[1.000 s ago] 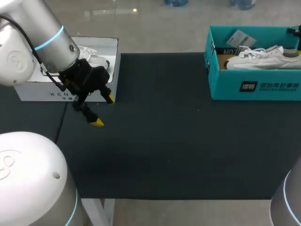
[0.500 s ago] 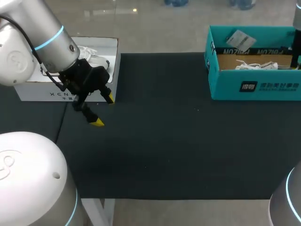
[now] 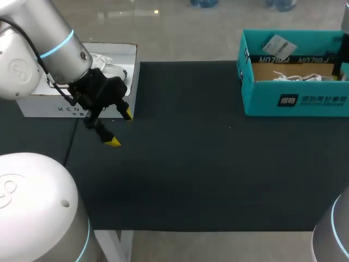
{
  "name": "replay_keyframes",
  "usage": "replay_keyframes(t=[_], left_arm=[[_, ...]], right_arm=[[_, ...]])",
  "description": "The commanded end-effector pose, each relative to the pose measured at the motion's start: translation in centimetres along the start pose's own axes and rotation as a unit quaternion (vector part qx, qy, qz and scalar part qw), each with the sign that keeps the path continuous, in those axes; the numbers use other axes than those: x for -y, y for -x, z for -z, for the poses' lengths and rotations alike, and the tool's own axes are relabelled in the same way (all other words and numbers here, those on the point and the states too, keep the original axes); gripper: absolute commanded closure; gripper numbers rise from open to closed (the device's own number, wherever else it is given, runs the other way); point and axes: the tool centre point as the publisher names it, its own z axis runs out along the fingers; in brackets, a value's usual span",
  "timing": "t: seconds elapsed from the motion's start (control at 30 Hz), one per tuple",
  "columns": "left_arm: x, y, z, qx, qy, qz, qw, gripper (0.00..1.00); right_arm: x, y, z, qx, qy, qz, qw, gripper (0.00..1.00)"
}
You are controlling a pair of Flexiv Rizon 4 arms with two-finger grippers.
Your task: Take the shoe out of the shoebox, open the shoe tongue, remove and reinsert the insole, then place the shoe into the shoebox
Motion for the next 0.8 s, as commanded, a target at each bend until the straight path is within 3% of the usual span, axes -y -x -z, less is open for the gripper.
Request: replay_keyframes(t=[0.03, 0.2, 0.33, 0.6, 0.63, 0.8], left_arm=[[0.0, 0.0, 0.0, 0.000, 0.001, 0.000, 1.000, 0.00], [0.0, 0.0, 0.0, 0.000, 0.001, 0.000, 1.000, 0.00], [0.0, 0.0, 0.0, 0.000, 0.001, 0.000, 1.000, 0.00], [0.0, 0.0, 0.0, 0.000, 0.001, 0.000, 1.000, 0.00], [0.0, 0.0, 0.0, 0.000, 0.001, 0.000, 1.000, 0.00], [0.0, 0.0, 0.0, 0.000, 0.001, 0.000, 1.000, 0.00]], right_arm=[[1.4, 0.4, 4.3, -0.003, 0.027, 0.005, 1.000, 0.00], [2.6, -0.4, 8.0, -0.013, 0.046, 0.010, 0.999, 0.00], [5.1, -1.1, 10.0, -0.021, 0.052, 0.014, 0.998, 0.00], [9.0, -2.5, 11.3, -0.029, 0.061, 0.031, 0.997, 0.00], [9.5, -2.8, 11.4, -0.010, 0.064, 0.029, 0.997, 0.00], [9.5, -2.8, 11.4, -0.010, 0.064, 0.029, 0.997, 0.00]])
